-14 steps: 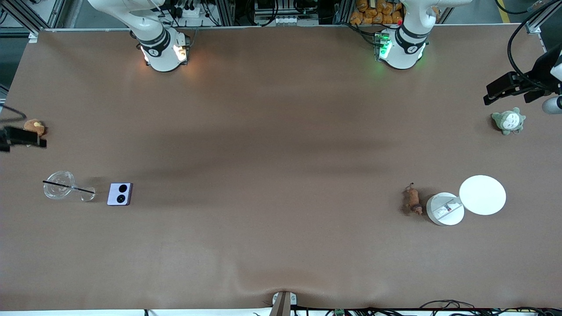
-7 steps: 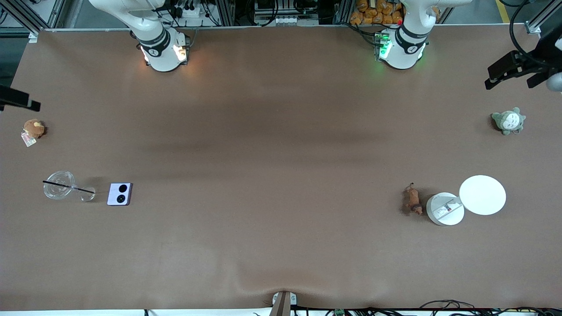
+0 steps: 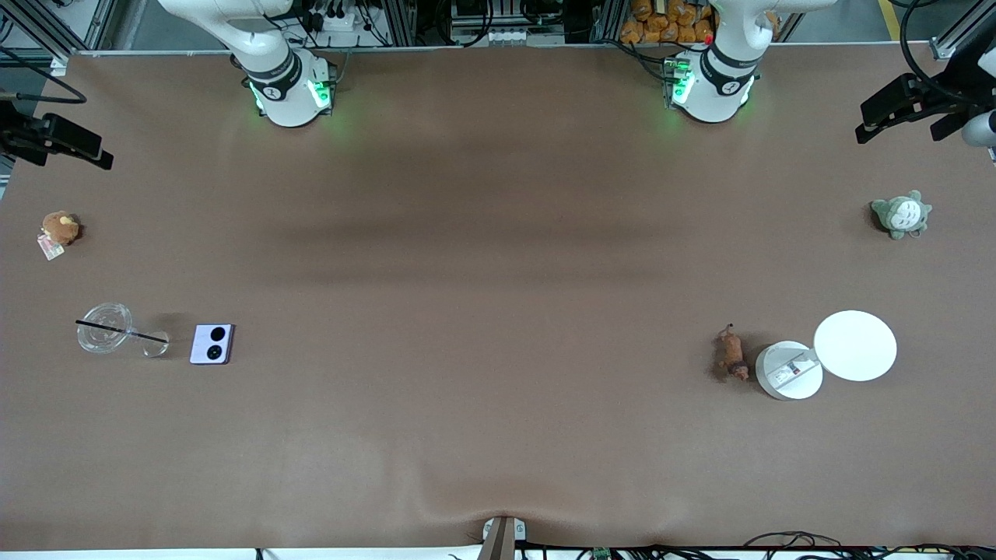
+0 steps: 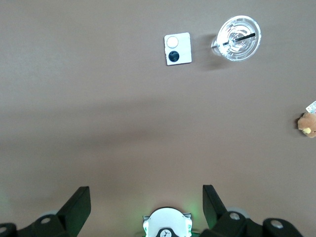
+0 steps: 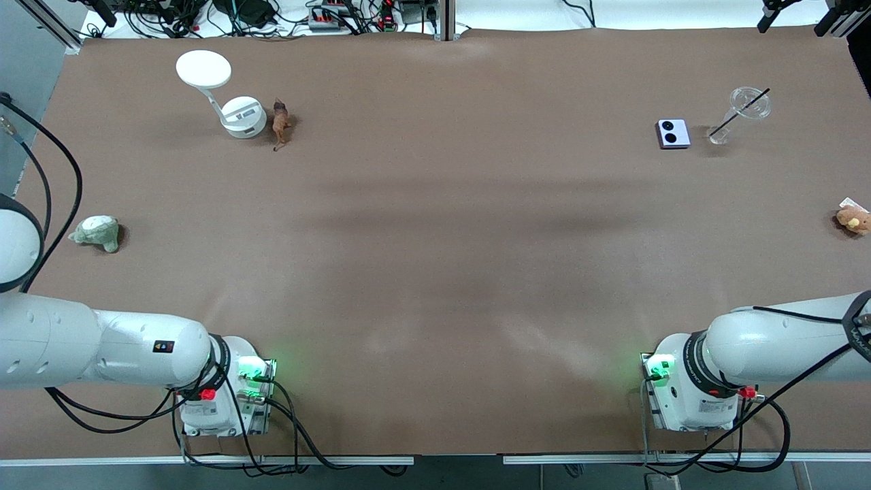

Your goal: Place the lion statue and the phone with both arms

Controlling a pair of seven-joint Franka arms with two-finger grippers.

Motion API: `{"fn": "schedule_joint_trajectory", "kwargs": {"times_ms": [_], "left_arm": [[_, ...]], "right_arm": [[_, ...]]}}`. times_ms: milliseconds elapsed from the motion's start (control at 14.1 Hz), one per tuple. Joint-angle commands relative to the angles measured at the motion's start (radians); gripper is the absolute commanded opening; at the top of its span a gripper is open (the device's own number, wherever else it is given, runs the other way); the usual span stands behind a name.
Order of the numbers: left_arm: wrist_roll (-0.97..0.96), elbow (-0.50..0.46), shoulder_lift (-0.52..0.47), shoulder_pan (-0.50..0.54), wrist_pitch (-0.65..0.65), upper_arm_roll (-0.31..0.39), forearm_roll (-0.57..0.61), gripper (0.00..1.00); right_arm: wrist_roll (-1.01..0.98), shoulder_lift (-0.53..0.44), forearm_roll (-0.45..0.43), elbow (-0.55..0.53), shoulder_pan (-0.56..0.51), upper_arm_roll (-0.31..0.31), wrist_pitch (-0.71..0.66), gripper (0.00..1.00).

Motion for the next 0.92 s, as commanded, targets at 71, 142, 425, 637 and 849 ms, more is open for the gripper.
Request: {"fn": "schedule_joint_trajectory", "kwargs": {"times_ms": [71,142,425,637,849], "left_arm": [[-0.044,-0.013,-0.027,0.006,-0.018,-0.031,0.021,1.00],[-0.033,-0.010,-0.026,0.006,-0.018,-0.030,0.021,1.00],[-0.027,-0.001,-0.020,0.008,-0.016,-0.025,0.027,1.00],[-0.022,0.004,-0.020,0.010,-0.016,-0.014,0.027,1.00],[-0.021,0.007,-0.018,0.007,-0.018,-0.010,0.029,1.00]], "right_arm": [[0.005,-0.014,-0.013,0.000,-0.024,0.024,0.017,1.00],[-0.004,-0.006,-0.013,0.015,-0.026,0.024,0.017,1.00],[-0.090,0.012,-0.027,0.037,-0.026,0.022,0.018,1.00],[-0.090,0.012,-0.021,0.036,-0.024,0.024,0.020,1.00],[-0.087,0.012,-0.019,0.034,-0.023,0.022,0.020,1.00]]}}
